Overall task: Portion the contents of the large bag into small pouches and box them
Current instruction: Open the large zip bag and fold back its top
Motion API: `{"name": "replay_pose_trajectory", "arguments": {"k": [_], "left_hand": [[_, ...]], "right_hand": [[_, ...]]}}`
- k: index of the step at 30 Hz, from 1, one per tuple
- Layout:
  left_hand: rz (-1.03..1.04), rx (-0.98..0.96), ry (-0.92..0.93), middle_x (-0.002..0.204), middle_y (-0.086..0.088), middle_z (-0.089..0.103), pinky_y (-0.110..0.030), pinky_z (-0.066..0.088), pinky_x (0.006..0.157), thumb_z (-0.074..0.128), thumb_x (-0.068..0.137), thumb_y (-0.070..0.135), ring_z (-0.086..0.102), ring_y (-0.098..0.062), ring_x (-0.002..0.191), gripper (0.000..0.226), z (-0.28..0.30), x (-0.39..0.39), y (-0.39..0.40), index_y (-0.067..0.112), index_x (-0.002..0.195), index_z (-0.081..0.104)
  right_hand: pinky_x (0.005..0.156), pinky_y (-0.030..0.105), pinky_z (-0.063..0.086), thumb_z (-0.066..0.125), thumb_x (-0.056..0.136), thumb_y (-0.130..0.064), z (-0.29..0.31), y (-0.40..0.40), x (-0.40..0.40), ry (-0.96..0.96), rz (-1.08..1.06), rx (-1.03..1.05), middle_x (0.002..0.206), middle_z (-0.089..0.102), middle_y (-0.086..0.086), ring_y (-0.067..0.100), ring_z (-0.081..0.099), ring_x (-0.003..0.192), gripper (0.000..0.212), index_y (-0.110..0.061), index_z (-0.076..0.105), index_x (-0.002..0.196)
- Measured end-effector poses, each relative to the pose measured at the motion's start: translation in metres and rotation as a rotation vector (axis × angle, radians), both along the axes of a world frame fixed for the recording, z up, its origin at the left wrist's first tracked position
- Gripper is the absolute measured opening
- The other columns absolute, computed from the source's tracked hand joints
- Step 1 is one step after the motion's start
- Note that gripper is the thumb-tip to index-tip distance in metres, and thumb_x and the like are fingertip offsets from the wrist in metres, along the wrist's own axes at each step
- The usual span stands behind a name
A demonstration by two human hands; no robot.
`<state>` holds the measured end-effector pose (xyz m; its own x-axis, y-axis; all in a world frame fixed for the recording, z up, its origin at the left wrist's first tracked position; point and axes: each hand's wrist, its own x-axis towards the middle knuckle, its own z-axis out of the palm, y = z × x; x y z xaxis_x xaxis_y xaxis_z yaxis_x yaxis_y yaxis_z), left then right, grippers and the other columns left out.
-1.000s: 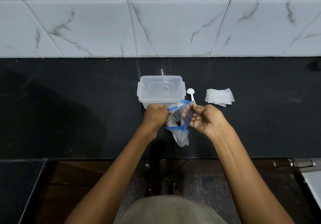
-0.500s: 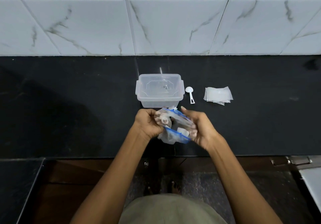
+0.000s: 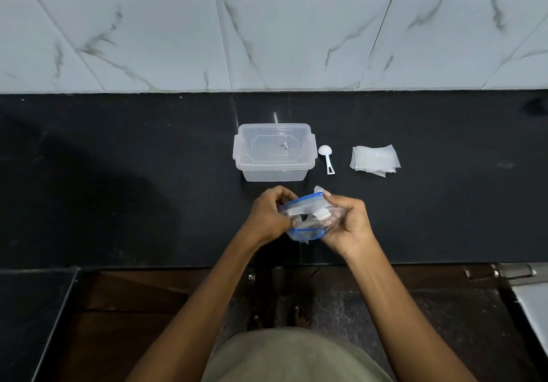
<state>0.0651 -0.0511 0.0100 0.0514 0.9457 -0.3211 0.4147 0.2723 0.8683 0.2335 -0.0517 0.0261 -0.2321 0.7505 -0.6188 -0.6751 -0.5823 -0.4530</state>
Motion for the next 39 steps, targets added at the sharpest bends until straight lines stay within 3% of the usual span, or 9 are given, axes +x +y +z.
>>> {"name": "replay_pose_trajectory", "arguments": {"k": [4, 8, 15, 22, 25, 28, 33, 36, 39], "left_hand": [[0.22, -0.12, 0.125, 0.094, -0.004, 0.07, -0.03, 0.058, 0.065, 0.07, 0.08, 0.007, 0.066, -0.017, 0.078, 0.013, -0.012, 0.001, -0.005, 0.017, 0.089, 0.068], [0.281, -0.46, -0.249, 0.078, -0.017, 0.071, -0.036, 0.062, 0.061, 0.047, 0.09, 0.002, 0.066, -0.025, 0.061, 0.024, -0.003, 0.015, -0.013, -0.001, 0.097, 0.069], [0.434, -0.629, -0.808, 0.078, -0.014, 0.066, -0.033, 0.062, 0.063, 0.028, 0.083, -0.016, 0.064, -0.024, 0.076, 0.04, -0.004, 0.004, -0.005, -0.002, 0.09, 0.065], [0.49, -0.654, -1.08, 0.114, -0.028, 0.069, -0.049, 0.055, 0.085, 0.034, 0.085, 0.009, 0.066, -0.042, 0.1, 0.048, -0.005, -0.002, -0.004, -0.009, 0.116, 0.065], [0.457, -0.619, -0.959, 0.107, -0.026, 0.071, -0.048, 0.053, 0.089, 0.037, 0.097, 0.022, 0.068, -0.04, 0.096, 0.044, -0.006, -0.005, 0.004, -0.006, 0.11, 0.068], [0.42, -0.577, -0.806, 0.108, -0.025, 0.071, -0.045, 0.056, 0.085, 0.057, 0.096, 0.035, 0.069, -0.035, 0.088, 0.046, -0.002, -0.002, 0.007, -0.007, 0.112, 0.069], [0.276, -0.346, -0.316, 0.106, -0.016, 0.072, -0.029, 0.057, 0.057, 0.081, 0.072, 0.001, 0.069, -0.022, 0.081, 0.045, -0.002, 0.008, 0.0, 0.004, 0.112, 0.062], [0.313, -0.182, -0.121, 0.095, -0.009, 0.071, -0.028, 0.058, 0.062, 0.078, 0.072, -0.007, 0.066, -0.015, 0.076, 0.03, -0.005, 0.008, 0.0, 0.009, 0.097, 0.068], [0.289, -0.029, 0.177, 0.099, 0.0, 0.064, -0.027, 0.055, 0.07, 0.074, 0.07, -0.001, 0.063, -0.013, 0.083, 0.028, -0.007, 0.003, -0.001, 0.018, 0.09, 0.068]], "right_hand": [[0.082, 0.058, 0.059, 0.061, 0.067, 0.009, -0.01, 0.004, 0.004, 0.006, -0.113, 0.047, 0.093, 0.067, 0.023, 0.039, 0.07, 0.082, 0.053, -0.012, 0.063, 0.117], [0.066, 0.049, 0.063, 0.067, 0.067, 0.008, -0.013, 0.002, -0.007, -0.048, -0.08, 0.022, 0.094, 0.064, 0.025, 0.039, 0.068, 0.081, 0.071, 0.0, 0.056, 0.136], [0.087, 0.052, 0.056, 0.071, 0.083, -0.012, -0.018, 0.002, -0.006, -0.094, -0.085, -0.028, 0.082, 0.072, 0.021, 0.035, 0.073, 0.071, 0.016, 0.002, 0.073, 0.076], [0.068, 0.038, 0.064, 0.079, 0.075, -0.019, -0.028, 0.003, -0.013, -0.224, -0.05, 0.055, 0.094, 0.074, 0.019, 0.025, 0.073, 0.074, 0.035, 0.002, 0.071, 0.102], [0.07, 0.038, 0.062, 0.084, 0.08, -0.014, -0.034, -0.004, -0.007, -0.598, 0.071, 0.179, 0.112, 0.073, 0.015, 0.021, 0.073, 0.085, 0.035, -0.009, 0.066, 0.11], [0.077, 0.032, 0.057, 0.088, 0.074, -0.019, -0.035, -0.004, 0.002, -0.96, 0.287, 0.411, 0.104, 0.065, 0.001, 0.016, 0.067, 0.087, 0.048, -0.023, 0.061, 0.114], [0.061, 0.034, 0.047, 0.071, 0.074, -0.018, -0.025, 0.0, 0.0, -1.535, 0.415, 0.54, 0.088, 0.056, 0.002, 0.022, 0.059, 0.079, 0.011, -0.021, 0.061, 0.076], [0.052, 0.03, 0.038, 0.063, 0.077, -0.017, -0.031, 0.001, 0.006, -1.537, 0.344, 0.428, 0.067, 0.059, 0.001, 0.023, 0.057, 0.066, 0.014, -0.015, 0.055, 0.066], [0.059, 0.04, 0.057, 0.054, 0.074, -0.011, -0.038, -0.001, 0.011, -1.352, 0.221, 0.262, 0.065, 0.064, 0.004, 0.03, 0.065, 0.069, 0.01, -0.013, 0.058, 0.065]]}}
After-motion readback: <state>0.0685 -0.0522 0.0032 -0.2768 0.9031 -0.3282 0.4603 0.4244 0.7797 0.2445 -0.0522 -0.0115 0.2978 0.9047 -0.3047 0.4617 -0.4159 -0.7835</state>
